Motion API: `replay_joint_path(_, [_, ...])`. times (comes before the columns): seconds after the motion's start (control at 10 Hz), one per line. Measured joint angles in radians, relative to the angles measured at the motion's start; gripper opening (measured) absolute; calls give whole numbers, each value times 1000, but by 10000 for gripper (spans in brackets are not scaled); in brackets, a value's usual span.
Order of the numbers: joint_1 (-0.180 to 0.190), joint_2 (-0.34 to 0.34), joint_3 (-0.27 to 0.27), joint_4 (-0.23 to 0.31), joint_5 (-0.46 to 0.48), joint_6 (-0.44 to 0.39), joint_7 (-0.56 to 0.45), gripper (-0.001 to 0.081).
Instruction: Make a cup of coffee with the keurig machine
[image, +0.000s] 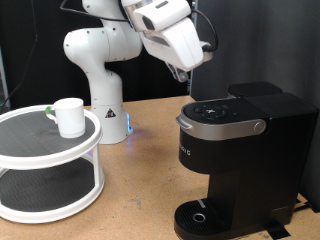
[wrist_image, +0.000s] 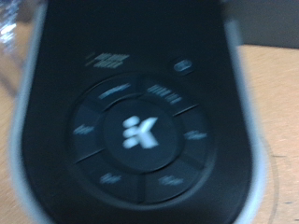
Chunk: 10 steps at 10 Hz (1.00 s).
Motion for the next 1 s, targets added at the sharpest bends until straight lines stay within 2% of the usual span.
replay_joint_path(0.4, [-22,-55,-52,5,-125,-271,-185,6])
replay_joint_path(0.5, [-23,-71,-60,6,-138,-307,-214,6])
replay_joint_path(0.6, [-23,-69,-59,-1,-131,-275,-188,6])
replay_joint_path(0.8, [-27,-91,-59,-69,-22,-75,-93,6])
replay_joint_path(1.0, [-45,-134,-63,-132,69,39,3,6])
